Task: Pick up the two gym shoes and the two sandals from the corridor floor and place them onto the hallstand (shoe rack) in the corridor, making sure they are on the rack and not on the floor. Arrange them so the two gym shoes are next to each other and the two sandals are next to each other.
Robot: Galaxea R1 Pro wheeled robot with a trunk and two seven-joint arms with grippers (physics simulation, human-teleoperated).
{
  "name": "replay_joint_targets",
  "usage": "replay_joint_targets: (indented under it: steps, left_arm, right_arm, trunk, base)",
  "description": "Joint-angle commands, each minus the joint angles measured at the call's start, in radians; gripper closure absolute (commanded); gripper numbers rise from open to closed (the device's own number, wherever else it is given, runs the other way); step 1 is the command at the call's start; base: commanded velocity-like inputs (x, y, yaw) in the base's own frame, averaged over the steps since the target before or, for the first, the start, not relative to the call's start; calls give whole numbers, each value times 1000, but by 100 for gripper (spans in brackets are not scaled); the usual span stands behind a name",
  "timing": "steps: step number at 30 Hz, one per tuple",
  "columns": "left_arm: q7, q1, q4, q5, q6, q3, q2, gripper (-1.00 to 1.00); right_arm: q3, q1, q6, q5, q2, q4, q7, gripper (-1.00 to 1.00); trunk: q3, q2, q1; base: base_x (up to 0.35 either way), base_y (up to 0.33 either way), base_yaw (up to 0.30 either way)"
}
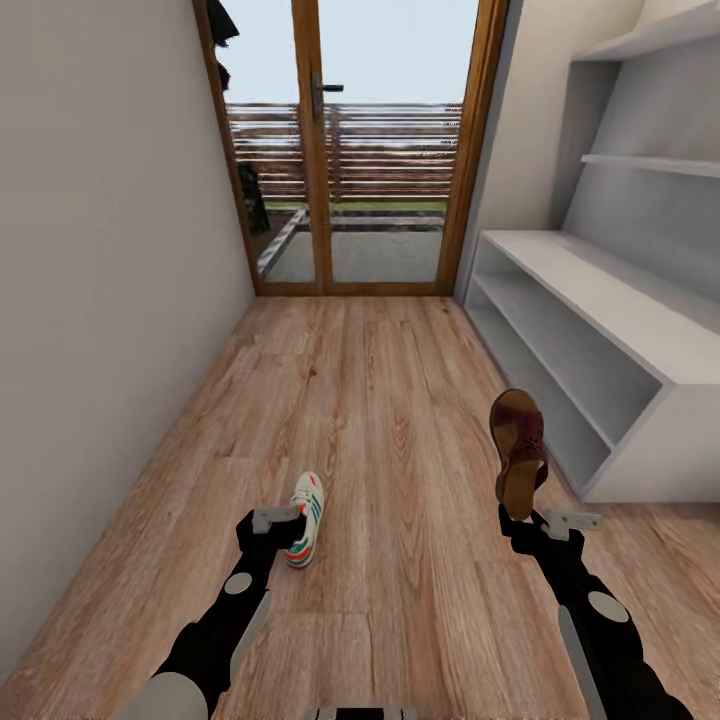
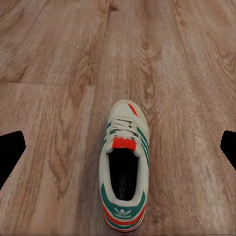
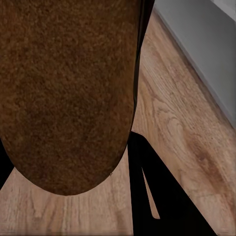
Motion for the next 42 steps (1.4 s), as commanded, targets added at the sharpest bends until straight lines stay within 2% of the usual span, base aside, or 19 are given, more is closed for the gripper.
replay_joint_targets:
  steps: [1, 7, 9, 13, 17, 33, 36, 42]
  left_arm:
    - [8, -1, 1, -1, -3, -4, 1, -100]
    - [8, -2, 1, -5, -32, -9, 1, -100]
    - [8, -2, 1, -5, -51, -24, 1, -100]
    - [8, -2, 2, -6, -91, -97, 3, -100]
    - [9, -2, 2, -4, -125, -121, 4, -100]
    - [9, -4, 30, 0, -140, -118, 11, -100]
    - [9, -4, 30, 2, -140, -118, 17, -100]
    - [9, -6, 42, 10, -142, -116, 47, -100]
  right_arm:
    - [-1, 0, 6, -2, 0, -2, 1, 100]
    - [0, -1, 7, -2, 0, -2, 1, 100]
    - [0, -1, 6, -2, 0, -2, 1, 100]
    - [0, -1, 6, -2, 1, -2, 1, 100]
    - [0, -1, 6, -2, 1, -2, 1, 100]
    - [-1, -1, 6, -2, 0, -2, 1, 100]
    - [-1, -1, 6, -2, 0, -2, 1, 100]
    - [-2, -1, 7, -2, 1, -2, 1, 100]
  trunk:
    - [-6, -1, 0]
    - [-39, -2, 3]
    - [-50, -3, 4]
    - [-72, -3, 6]
    - [-94, -4, 7]
    - [-182, -8, 15]
    - [-187, -8, 15]
    - [-191, -8, 15]
  base:
    - [0, 0, 0]
    - [0, 0, 0]
    - [0, 0, 0]
    - [0, 0, 0]
    - [0, 0, 0]
    - [0, 0, 0]
    - [0, 0, 0]
    - [0, 0, 0]
